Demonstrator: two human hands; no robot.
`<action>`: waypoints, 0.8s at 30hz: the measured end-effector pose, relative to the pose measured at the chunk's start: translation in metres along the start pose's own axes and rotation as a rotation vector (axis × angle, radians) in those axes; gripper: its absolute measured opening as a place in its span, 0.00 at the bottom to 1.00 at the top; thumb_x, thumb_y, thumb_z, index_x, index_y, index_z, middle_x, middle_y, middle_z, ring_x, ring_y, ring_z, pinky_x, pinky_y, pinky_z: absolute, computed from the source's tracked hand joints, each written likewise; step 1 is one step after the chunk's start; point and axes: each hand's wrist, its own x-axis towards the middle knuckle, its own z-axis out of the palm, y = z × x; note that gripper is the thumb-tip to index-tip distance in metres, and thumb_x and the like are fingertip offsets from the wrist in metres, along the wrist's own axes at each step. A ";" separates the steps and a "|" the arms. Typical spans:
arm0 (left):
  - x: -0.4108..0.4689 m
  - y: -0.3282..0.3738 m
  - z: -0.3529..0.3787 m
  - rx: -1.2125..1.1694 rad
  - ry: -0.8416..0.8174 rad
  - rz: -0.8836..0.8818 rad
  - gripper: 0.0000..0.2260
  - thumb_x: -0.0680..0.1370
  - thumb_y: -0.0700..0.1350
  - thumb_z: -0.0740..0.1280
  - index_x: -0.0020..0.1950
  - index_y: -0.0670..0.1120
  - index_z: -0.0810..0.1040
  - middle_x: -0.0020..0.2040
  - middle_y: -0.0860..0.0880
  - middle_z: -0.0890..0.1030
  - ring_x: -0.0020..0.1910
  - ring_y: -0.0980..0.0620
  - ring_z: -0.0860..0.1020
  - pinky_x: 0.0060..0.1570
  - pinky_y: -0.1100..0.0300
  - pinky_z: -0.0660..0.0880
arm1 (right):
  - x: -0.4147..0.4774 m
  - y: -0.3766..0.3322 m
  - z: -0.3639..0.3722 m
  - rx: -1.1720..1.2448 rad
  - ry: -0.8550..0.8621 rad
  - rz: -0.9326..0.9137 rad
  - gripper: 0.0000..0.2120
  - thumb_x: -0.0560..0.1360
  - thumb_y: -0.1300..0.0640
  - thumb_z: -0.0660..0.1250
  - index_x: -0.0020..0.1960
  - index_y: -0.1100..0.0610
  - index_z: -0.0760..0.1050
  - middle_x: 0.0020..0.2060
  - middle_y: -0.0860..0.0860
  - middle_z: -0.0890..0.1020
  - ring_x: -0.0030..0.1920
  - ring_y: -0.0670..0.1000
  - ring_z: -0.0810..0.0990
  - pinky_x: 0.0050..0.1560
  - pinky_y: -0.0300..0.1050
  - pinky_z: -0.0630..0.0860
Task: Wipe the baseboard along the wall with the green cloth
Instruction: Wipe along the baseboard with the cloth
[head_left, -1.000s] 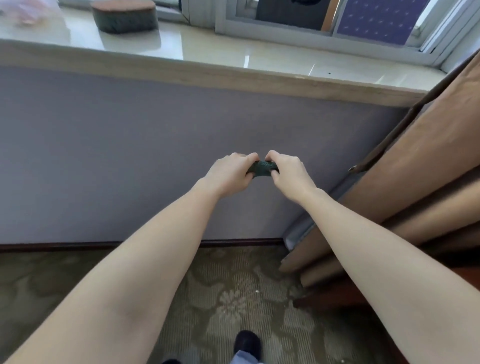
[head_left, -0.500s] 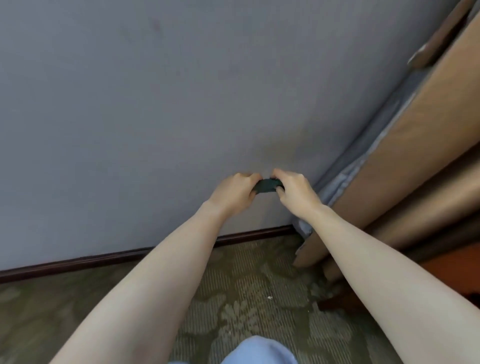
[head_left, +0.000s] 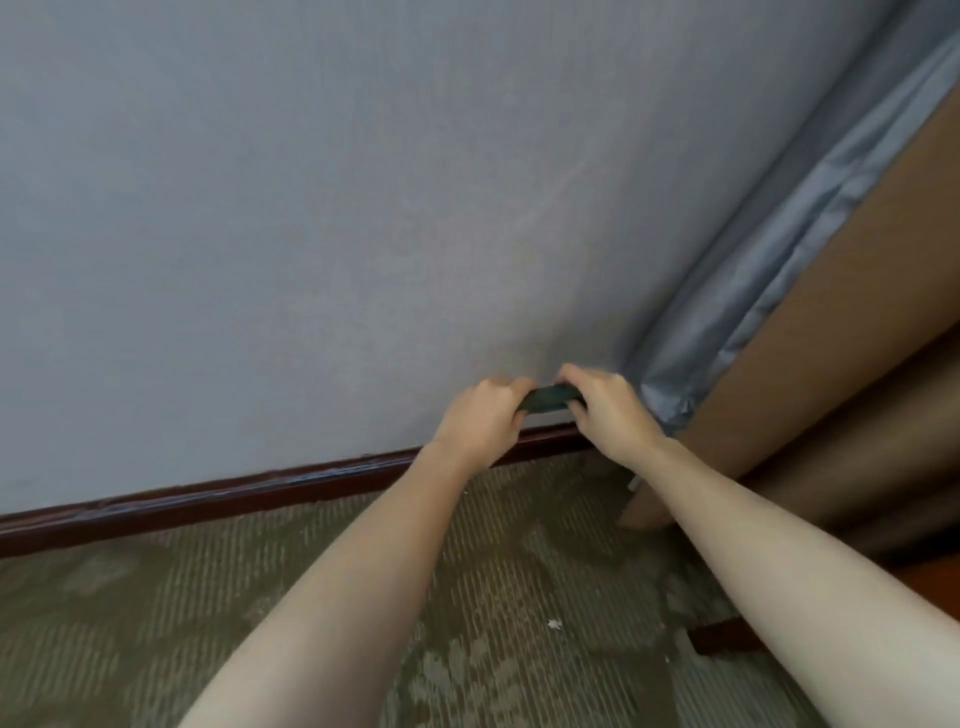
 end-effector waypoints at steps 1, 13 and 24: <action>0.001 -0.004 0.013 -0.001 -0.015 -0.002 0.12 0.78 0.40 0.62 0.62 0.44 0.73 0.53 0.43 0.78 0.52 0.43 0.75 0.47 0.49 0.74 | -0.002 0.006 0.010 -0.002 -0.014 0.002 0.08 0.71 0.70 0.65 0.50 0.62 0.74 0.44 0.60 0.80 0.46 0.60 0.76 0.44 0.51 0.71; 0.014 -0.023 0.114 0.018 0.033 -0.039 0.14 0.79 0.40 0.60 0.64 0.45 0.72 0.57 0.45 0.78 0.56 0.46 0.73 0.52 0.52 0.72 | -0.011 0.071 0.090 0.006 -0.029 0.065 0.09 0.71 0.70 0.63 0.49 0.62 0.74 0.44 0.58 0.79 0.47 0.57 0.74 0.46 0.50 0.70; 0.034 -0.007 0.159 0.092 0.149 0.095 0.16 0.57 0.29 0.77 0.43 0.36 0.83 0.39 0.40 0.82 0.37 0.42 0.80 0.35 0.56 0.79 | -0.015 0.122 0.119 0.000 0.001 0.114 0.10 0.66 0.75 0.66 0.45 0.65 0.73 0.41 0.61 0.78 0.47 0.59 0.74 0.45 0.52 0.72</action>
